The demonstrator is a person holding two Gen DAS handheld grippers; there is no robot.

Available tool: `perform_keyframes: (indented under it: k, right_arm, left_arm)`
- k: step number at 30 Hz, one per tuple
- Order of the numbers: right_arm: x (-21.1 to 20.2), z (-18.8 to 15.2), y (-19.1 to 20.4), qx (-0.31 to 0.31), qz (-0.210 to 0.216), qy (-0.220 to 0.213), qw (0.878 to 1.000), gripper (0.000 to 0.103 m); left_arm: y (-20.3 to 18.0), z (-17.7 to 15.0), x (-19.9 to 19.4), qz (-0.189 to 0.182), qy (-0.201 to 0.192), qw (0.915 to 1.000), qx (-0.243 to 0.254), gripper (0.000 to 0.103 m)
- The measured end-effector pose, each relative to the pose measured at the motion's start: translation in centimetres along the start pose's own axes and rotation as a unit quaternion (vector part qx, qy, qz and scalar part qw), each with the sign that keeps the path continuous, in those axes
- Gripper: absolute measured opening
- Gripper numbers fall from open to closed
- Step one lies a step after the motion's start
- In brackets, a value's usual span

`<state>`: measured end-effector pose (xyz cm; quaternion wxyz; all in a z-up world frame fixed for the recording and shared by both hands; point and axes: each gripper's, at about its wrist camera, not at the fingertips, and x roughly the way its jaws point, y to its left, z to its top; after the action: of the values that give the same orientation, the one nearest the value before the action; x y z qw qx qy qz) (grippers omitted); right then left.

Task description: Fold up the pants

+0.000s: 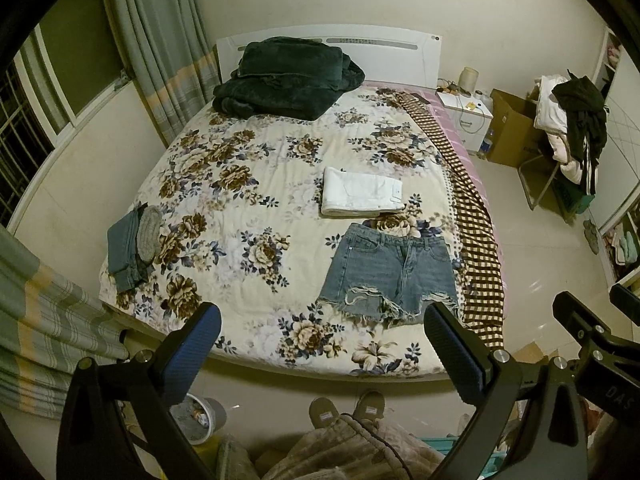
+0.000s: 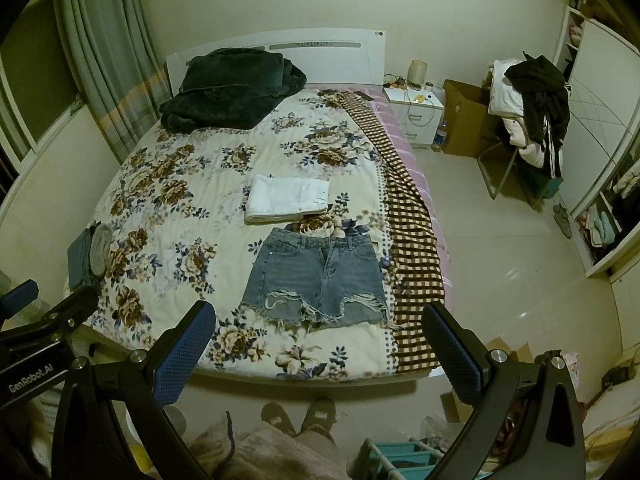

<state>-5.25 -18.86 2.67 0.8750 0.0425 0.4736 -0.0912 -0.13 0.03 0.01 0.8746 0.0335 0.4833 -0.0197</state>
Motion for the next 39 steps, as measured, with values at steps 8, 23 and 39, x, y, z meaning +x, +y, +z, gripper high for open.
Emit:
perform_keyframes:
  k: [8, 23, 39]
  right_arm:
    - [-0.5, 0.2, -0.1, -0.002, 0.002, 0.004, 1.000, 0.103]
    - [2.4, 0.1, 0.7, -0.004, 0.001, 0.019, 1.000, 0.103]
    - [22.2, 4.3, -6.7, 0.047, -0.011, 0.118, 0.992, 0.103]
  left_arm:
    - [0.0, 0.0, 0.0, 0.000, 0.000, 1.0000, 0.000, 0.103]
    - [0.0, 1.5, 0.0, 0.005, -0.005, 1.0000, -0.004, 0.103]
    - [-3.7, 5.8, 19.7, 0.075, 0.035, 0.9964, -0.017, 0.103]
